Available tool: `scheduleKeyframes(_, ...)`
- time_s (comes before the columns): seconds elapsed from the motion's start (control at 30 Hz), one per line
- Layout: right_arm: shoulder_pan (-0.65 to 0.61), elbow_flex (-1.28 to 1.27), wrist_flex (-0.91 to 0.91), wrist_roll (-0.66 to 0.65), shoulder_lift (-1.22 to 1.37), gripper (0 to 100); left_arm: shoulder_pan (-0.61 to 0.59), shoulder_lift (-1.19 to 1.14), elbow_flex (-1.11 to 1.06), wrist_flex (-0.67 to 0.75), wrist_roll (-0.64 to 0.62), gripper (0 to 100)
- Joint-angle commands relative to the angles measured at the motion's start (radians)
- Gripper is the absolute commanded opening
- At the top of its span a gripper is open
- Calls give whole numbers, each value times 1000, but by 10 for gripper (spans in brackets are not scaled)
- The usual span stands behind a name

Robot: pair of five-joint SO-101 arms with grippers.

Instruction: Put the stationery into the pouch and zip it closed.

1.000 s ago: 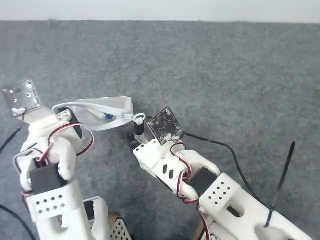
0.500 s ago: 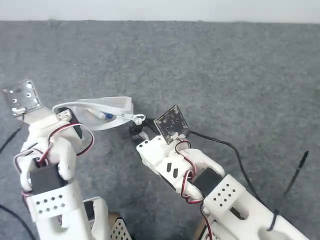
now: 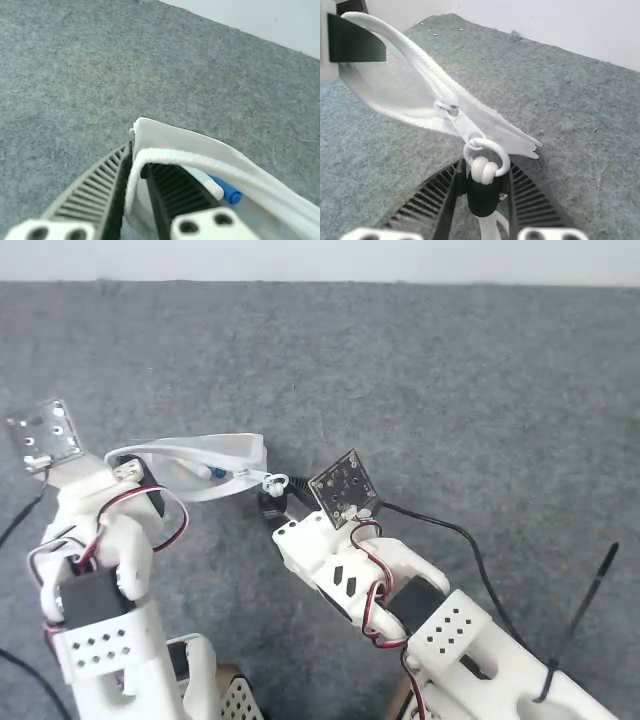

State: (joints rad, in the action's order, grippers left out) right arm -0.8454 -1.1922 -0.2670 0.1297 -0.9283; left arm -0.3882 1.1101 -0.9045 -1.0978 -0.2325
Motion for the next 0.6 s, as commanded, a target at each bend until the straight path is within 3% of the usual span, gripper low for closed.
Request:
scheduleKeyframes(0.0, 7, 26, 24, -75, -44, 0, -5, -35, 21, 12, -21, 10)
scheduleKeyframes(0.57, -5, 15, -203, -265, -237, 6, -5, -35, 19, 12, -20, 11)
